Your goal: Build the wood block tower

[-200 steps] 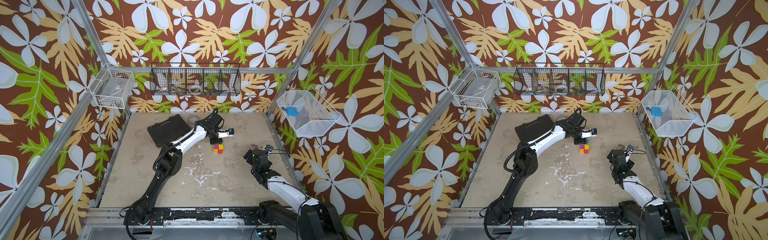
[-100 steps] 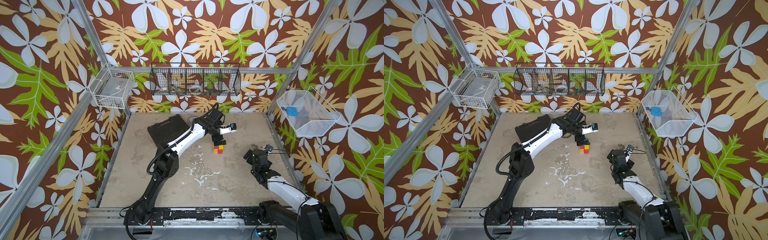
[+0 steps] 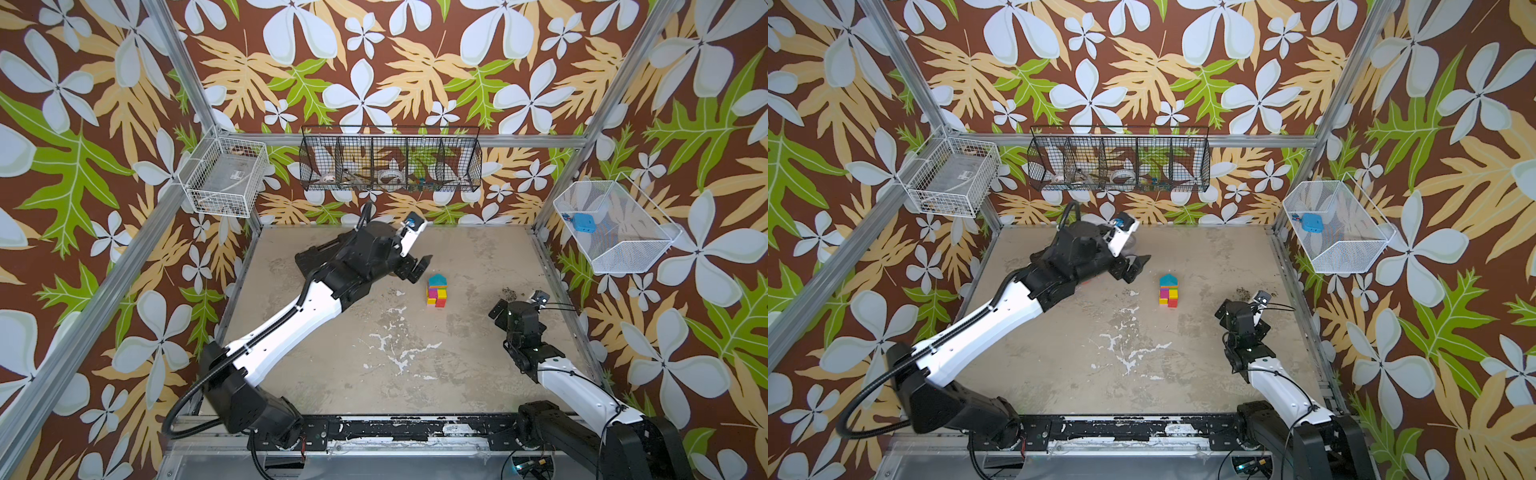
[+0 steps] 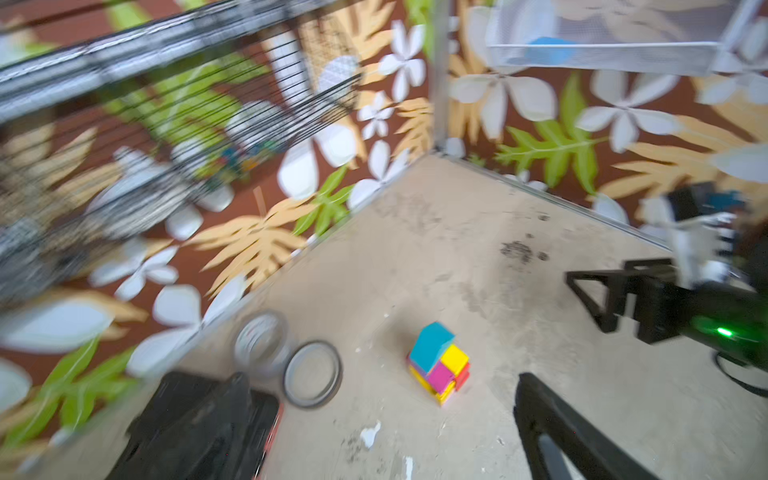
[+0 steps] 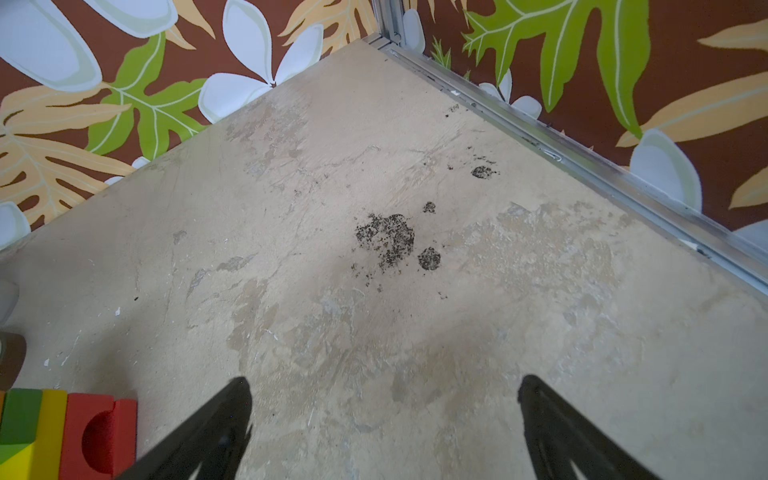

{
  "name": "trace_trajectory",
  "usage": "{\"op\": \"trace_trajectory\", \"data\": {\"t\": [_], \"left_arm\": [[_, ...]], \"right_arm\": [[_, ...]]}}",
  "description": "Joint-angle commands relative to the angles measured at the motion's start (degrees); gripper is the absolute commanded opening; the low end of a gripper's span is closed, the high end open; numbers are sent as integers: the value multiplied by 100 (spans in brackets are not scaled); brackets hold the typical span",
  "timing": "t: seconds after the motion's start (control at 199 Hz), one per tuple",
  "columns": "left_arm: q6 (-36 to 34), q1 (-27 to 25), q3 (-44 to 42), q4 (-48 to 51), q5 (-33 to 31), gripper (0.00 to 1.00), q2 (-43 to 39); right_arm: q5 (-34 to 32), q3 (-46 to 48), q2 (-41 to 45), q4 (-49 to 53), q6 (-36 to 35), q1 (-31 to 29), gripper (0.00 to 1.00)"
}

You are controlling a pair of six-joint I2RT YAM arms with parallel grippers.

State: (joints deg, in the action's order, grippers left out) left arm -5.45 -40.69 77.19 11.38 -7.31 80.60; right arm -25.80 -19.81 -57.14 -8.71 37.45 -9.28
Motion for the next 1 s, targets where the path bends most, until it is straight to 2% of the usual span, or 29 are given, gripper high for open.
{"op": "trace_trajectory", "data": {"t": [0.0,0.055,0.171,0.241,0.311,0.402,0.502,0.562,0.648,0.723,0.773,0.819,0.864,0.919,0.999], "left_arm": [[1356,455,-1284,-1041,-1143,100,-790],[1651,712,-2107,-1482,-1489,100,-1255],[2098,1001,-3539,-2611,-2900,100,-1857],[2309,1476,-4163,-2984,-2974,100,-1936],[2311,1853,-4643,-3381,-3265,100,-1862],[1903,2015,-5360,-4334,-3789,100,-1653],[1538,2118,-5639,-4986,-4094,100,-1297],[1609,2135,-5488,-4566,-4211,100,-1139],[1539,2172,-5761,-5097,-4568,100,-813],[1282,2314,-5998,-5767,-4438,100,-393],[1377,2324,-5726,-5161,-4225,100,-295],[1215,2314,-5758,-5373,-4335,100,-233],[1232,2319,-5857,-5448,-4366,100,-348],[1081,2317,-6200,-6025,-4308,100,-592],[877,2357,-6741,-6932,-3741,100,-949]], "right_arm": [[-208,98,198,-26,95,9,100],[-342,120,266,35,175,14,100],[-647,-47,345,579,474,17,100],[-776,-205,509,958,700,19,100],[-934,-119,745,696,578,17,100],[-940,158,878,-293,-122,20,100],[-725,272,791,-1137,-1153,23,100],[-866,381,607,-1704,-1784,19,100],[-1052,566,160,-2549,-2500,67,100],[-1046,694,-334,-3025,-2540,202,100],[-976,843,-679,-3423,-2434,253,100],[-907,994,-1024,-4145,-2581,285,100],[-736,789,-1173,-3908,-2642,275,100],[-624,862,-1351,-4449,-2829,284,100],[-340,1042,-1430,-5045,-2902,351,100]]}}
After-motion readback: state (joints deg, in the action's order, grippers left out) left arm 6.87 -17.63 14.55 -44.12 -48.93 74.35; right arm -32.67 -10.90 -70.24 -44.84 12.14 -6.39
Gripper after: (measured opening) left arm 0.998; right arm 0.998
